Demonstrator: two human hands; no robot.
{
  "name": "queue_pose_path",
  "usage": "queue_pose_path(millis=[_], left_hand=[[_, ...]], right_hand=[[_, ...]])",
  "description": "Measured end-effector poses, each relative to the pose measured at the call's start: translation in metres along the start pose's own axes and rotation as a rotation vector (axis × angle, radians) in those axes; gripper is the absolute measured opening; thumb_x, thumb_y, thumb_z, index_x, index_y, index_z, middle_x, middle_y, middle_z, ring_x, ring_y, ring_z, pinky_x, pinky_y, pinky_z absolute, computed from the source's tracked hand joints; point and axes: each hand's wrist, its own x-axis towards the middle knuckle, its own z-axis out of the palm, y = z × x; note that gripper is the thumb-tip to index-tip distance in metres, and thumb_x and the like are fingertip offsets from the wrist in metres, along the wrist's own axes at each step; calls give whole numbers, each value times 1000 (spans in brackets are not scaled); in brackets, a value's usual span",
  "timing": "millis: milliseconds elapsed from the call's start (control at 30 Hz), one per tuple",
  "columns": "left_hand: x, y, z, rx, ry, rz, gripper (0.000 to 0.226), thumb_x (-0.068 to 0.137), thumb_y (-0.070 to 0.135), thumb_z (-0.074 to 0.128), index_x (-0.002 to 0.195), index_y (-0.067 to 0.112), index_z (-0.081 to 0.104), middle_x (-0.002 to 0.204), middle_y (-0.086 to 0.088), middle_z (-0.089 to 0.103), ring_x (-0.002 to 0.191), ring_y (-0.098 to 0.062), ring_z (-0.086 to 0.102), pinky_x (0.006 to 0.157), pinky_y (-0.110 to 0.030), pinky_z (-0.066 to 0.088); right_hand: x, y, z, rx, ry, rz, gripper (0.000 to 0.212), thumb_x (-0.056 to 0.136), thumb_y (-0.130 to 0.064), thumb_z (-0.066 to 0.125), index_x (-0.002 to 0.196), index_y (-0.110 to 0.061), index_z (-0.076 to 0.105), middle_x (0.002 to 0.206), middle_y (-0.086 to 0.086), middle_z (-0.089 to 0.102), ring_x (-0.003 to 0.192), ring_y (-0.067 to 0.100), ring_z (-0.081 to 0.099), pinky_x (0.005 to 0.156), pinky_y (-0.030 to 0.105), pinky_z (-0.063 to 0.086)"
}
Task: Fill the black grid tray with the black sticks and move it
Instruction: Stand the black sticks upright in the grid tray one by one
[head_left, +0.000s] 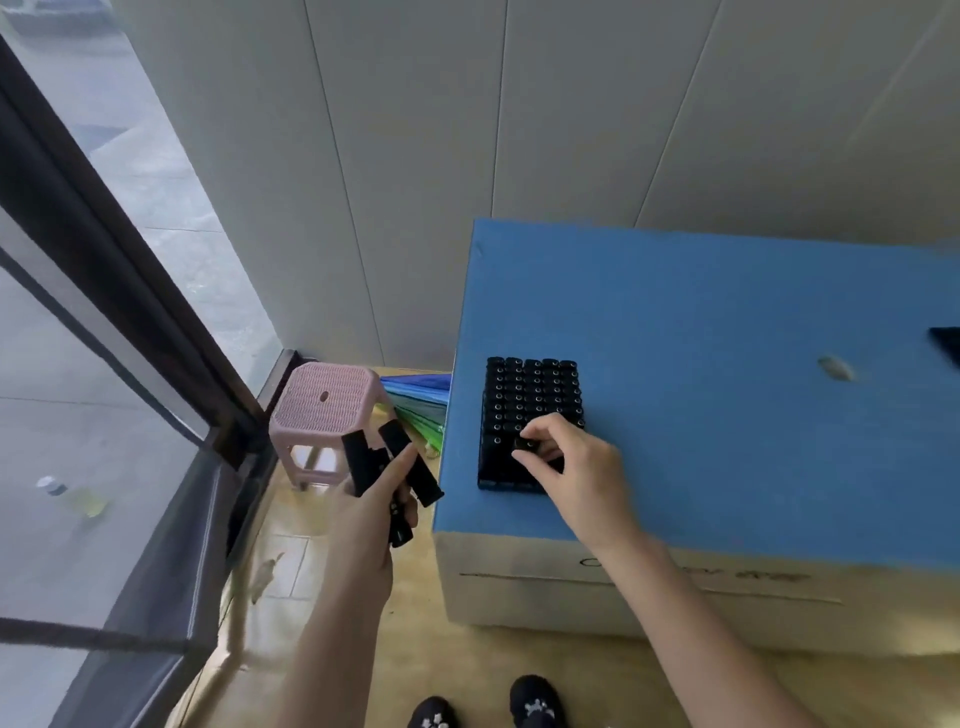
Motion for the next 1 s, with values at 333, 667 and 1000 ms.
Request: queue_pose_path(millis=[333, 667, 1000], left_hand=[[-1, 9, -8, 37, -174, -23, 21, 82, 18, 67, 68, 10, 54, 52, -3, 50, 46, -17, 38, 54, -29, 28], [-16, 2, 22, 40, -331, -54, 19, 80, 21, 68, 71, 8, 57, 55, -2, 54, 43, -14, 42, 47, -24, 34], [-7, -3, 21, 68, -327, -123, 11, 87, 13, 58, 85, 8, 48, 61, -3, 51, 43, -16, 40, 52, -29, 31]], right_hand=[[4, -15, 0, -197, -67, 17, 10, 83, -19, 66, 92, -15, 66, 92, -7, 61, 82, 11, 57, 66, 30, 52], [-35, -68, -6, 751, -115, 582, 16, 87, -19, 61, 103, -18, 59, 90, 1, 69, 73, 11, 69, 69, 18, 53], [-31, -16, -40, 300, 148, 458, 14, 79, -16, 71, 89, -23, 65, 80, -16, 66, 71, -2, 60, 68, 7, 45]])
